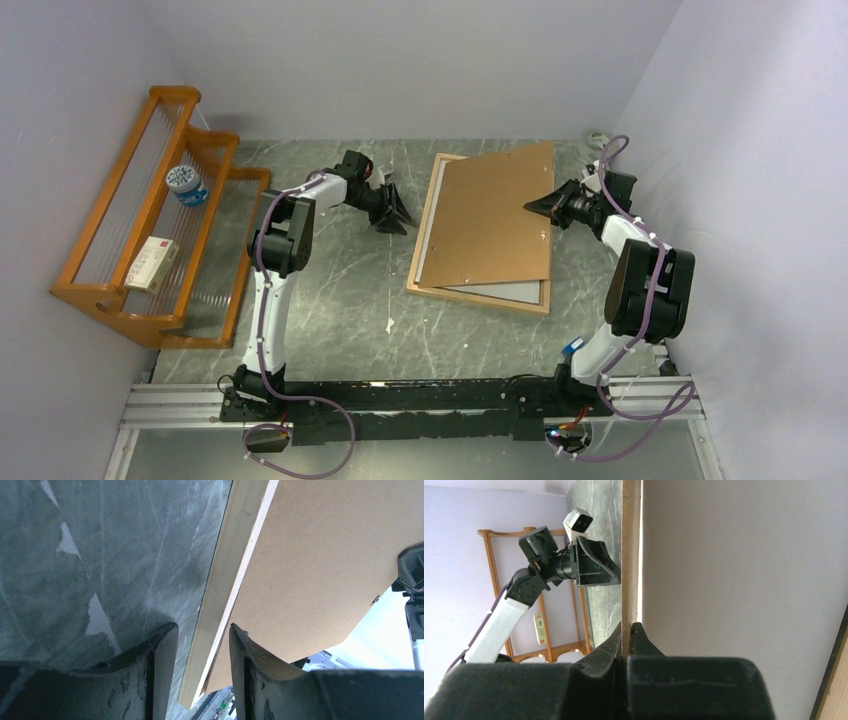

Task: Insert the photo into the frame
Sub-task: Place the photo frame item in the photo frame.

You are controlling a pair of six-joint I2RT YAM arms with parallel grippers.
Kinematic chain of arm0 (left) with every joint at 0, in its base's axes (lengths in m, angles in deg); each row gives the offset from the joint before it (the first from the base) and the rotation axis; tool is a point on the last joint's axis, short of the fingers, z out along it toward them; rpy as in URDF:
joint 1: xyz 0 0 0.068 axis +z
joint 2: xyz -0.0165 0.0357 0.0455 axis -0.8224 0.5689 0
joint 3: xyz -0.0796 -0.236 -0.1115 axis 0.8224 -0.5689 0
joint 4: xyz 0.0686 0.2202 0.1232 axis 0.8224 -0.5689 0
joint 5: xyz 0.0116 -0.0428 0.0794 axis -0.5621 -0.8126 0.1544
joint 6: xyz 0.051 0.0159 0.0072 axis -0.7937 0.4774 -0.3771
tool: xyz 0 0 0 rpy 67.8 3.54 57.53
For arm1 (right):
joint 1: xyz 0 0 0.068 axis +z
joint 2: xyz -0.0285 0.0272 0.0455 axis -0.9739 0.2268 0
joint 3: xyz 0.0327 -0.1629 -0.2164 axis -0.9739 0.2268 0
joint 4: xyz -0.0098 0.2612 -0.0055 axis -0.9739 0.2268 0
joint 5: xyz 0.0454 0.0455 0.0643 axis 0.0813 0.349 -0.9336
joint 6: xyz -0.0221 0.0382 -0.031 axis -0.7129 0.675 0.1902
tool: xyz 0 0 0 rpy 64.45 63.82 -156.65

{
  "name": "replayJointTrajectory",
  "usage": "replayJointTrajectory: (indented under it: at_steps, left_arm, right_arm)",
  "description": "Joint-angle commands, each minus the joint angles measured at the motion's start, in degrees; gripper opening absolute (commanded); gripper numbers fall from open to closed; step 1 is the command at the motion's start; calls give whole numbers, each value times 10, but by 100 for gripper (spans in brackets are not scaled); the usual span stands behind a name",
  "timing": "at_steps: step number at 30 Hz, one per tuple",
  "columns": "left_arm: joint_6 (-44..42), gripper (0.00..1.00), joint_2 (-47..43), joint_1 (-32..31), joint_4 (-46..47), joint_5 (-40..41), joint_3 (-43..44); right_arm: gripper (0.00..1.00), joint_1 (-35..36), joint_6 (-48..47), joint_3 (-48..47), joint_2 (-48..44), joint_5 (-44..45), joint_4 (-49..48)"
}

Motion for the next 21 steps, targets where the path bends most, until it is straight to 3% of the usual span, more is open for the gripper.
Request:
replayJointTrajectory:
  at_steps: [1, 21]
  left_arm:
    - [-14, 47, 5, -7, 3, -11, 10]
    - [-10, 46, 16, -20, 15, -15, 0]
  right_arm:
    - [0, 2, 14, 3, 1, -7, -102]
    - [0, 9, 33, 25, 58, -47, -135]
